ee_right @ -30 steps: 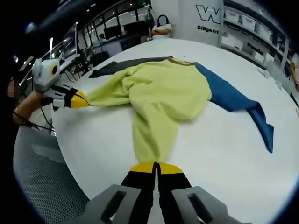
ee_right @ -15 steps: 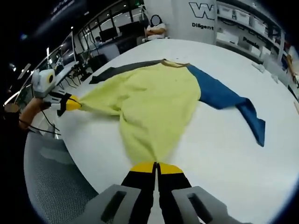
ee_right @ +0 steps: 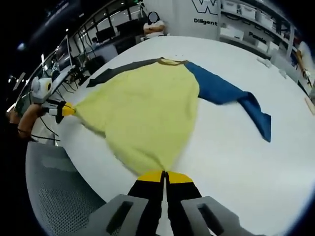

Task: Fold the garment on the visible template until the final outline fits inside the template.

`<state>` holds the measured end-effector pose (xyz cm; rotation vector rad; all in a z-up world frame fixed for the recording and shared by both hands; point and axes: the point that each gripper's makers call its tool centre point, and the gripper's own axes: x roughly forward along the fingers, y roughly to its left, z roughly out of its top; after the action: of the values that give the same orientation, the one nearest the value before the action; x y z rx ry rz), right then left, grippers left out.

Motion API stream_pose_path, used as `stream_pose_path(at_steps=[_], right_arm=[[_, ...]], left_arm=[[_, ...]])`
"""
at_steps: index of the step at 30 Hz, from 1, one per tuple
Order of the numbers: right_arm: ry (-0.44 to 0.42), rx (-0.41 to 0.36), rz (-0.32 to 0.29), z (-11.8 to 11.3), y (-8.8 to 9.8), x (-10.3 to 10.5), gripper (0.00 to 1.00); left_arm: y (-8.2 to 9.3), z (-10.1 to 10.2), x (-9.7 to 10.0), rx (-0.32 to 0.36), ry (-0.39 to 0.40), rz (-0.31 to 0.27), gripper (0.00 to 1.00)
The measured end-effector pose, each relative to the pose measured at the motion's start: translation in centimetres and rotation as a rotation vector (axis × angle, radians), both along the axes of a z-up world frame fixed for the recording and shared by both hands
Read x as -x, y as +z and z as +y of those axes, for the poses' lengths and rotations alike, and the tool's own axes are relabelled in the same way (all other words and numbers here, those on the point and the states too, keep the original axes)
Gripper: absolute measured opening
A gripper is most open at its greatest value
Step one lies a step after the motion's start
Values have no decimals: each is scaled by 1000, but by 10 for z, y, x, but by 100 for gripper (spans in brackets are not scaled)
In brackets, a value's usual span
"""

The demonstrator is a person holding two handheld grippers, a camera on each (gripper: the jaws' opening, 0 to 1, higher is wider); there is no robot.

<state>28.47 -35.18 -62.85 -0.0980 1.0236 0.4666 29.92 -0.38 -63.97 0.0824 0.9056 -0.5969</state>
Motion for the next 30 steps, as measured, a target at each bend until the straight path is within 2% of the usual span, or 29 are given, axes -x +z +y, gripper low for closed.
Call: stream_pose_path(at_steps=[3, 4, 7, 11, 14, 21, 25, 28, 30], right_arm=[[-22, 2, 9, -4, -7, -2, 0], [-40, 0, 27, -6, -13, -3, 0], [-42, -6, 57, -3, -25, 0, 0], [-32, 8, 99, -3, -42, 4, 0], [-55, -3, 111, -3, -49, 4, 0], [-96, -20, 116, -4, -50, 7, 0], [-112, -15, 121, -6, -44, 12, 0], [-148, -32, 110, -6, -36, 13, 8], [-176, -61, 109, -3, -32, 14, 13]], left_arm=[[-5, 6, -1, 6, 25, 27, 3], [-9, 10, -1, 5, 55, 46, 3], [-18, 8, 0, 19, 74, 81, 3], [-29, 9, 1, -38, 48, 81, 3], [-35, 8, 2, -31, 61, 96, 3], [-38, 9, 7, -21, 75, 97, 5], [-34, 14, 9, -43, 70, 91, 12], [-24, 13, 12, -37, 67, 73, 20], [-20, 7, 11, -3, 76, 78, 22]])
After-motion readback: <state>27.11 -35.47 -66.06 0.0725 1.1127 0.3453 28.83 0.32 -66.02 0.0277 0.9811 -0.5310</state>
